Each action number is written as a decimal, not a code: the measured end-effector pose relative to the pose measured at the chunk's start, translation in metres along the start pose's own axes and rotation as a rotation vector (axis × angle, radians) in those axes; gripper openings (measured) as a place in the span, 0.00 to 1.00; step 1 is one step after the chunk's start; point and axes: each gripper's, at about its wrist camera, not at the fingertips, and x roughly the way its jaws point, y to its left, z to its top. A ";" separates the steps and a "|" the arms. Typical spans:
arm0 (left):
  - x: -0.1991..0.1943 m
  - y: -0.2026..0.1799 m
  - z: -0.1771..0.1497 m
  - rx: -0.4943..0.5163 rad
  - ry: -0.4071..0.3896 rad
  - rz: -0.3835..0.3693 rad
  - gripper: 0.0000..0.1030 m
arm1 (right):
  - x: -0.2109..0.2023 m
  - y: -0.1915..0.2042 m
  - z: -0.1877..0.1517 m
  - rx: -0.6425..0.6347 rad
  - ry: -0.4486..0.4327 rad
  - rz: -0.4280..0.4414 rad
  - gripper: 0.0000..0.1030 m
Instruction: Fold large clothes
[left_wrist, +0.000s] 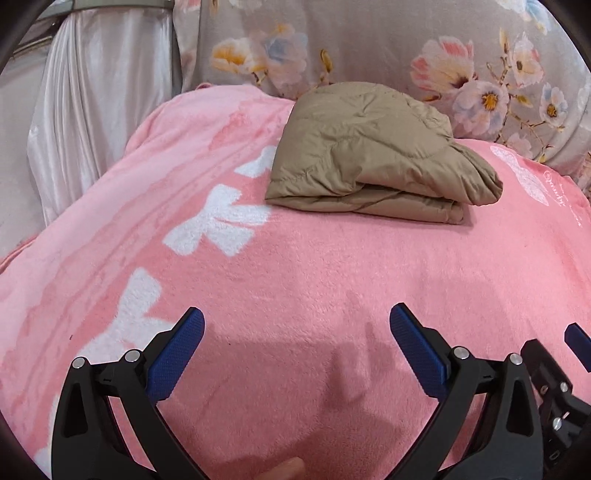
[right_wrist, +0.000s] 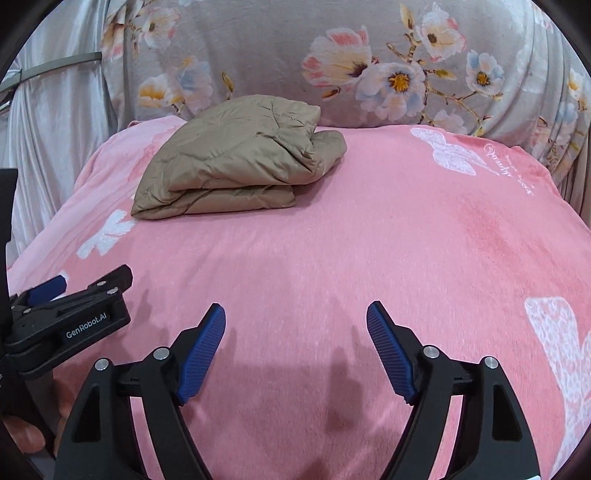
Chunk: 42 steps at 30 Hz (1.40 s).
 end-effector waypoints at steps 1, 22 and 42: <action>0.000 -0.001 0.000 0.005 0.001 0.004 0.95 | 0.000 0.001 -0.001 -0.004 0.001 -0.004 0.74; -0.010 -0.026 -0.008 0.105 -0.031 0.054 0.95 | 0.008 0.006 -0.004 -0.029 0.033 -0.028 0.74; -0.011 -0.027 -0.010 0.099 -0.027 0.060 0.95 | 0.007 0.004 -0.005 -0.025 0.031 -0.027 0.74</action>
